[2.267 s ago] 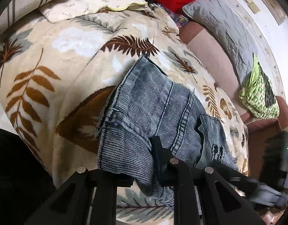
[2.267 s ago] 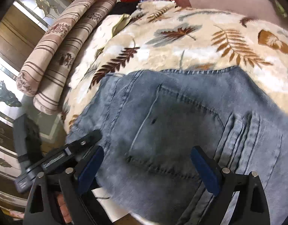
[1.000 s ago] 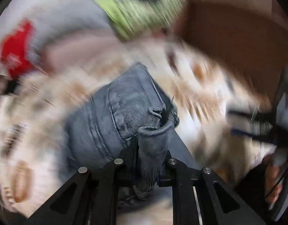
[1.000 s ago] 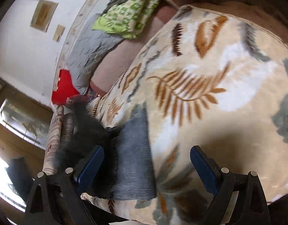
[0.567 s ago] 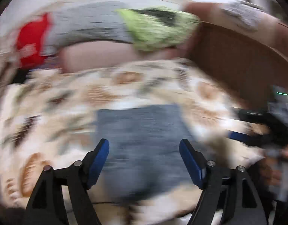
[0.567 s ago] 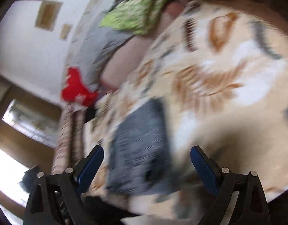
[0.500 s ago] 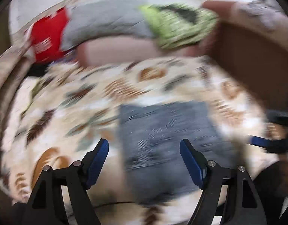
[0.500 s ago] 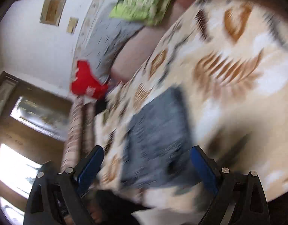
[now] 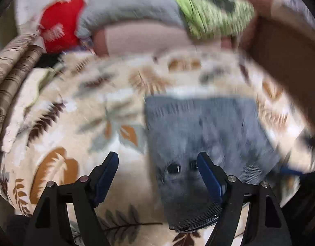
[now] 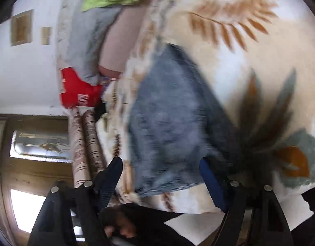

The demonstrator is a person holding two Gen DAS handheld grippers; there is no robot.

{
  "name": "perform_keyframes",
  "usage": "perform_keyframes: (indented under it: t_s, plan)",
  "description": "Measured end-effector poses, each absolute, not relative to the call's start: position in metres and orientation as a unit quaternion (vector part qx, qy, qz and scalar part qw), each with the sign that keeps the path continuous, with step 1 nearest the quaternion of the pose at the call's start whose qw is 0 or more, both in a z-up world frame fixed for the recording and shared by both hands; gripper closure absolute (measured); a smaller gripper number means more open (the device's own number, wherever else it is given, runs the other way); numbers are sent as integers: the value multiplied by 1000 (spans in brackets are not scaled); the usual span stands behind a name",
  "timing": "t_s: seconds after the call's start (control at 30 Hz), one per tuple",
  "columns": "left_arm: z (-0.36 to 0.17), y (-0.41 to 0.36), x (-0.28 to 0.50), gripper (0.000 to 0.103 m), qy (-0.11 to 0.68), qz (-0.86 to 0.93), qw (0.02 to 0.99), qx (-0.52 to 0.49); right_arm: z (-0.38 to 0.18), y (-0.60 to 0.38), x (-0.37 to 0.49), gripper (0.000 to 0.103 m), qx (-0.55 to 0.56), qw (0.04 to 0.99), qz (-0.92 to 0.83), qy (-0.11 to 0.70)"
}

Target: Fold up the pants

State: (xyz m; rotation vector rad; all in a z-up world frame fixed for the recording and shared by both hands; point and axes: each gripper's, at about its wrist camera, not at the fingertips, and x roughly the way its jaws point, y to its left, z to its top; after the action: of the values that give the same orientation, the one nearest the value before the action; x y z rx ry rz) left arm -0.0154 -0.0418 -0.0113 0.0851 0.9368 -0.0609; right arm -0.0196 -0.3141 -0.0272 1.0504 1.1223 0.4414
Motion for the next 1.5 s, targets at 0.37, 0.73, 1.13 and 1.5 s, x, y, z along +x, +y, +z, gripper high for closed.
perform_keyframes:
  t_s: [0.37, 0.73, 1.13, 1.5]
  plan:
    - [-31, -47, -15, 21, 462, -9, 886, 36, -73, -315, 2, 47, 497, 669, 143, 534]
    - [-29, -45, -13, 16, 464, -13, 884, 45, -23, -311, -6, 99, 398, 747, 156, 509]
    - [-34, -61, -11, 16, 486, -22, 870, 83, -56, -307, -22, 96, 361, 744, 127, 548]
    - [-36, -59, -14, 15, 470, -19, 879, 82, 41, -293, -2, 86, 305, 804, 175, 480]
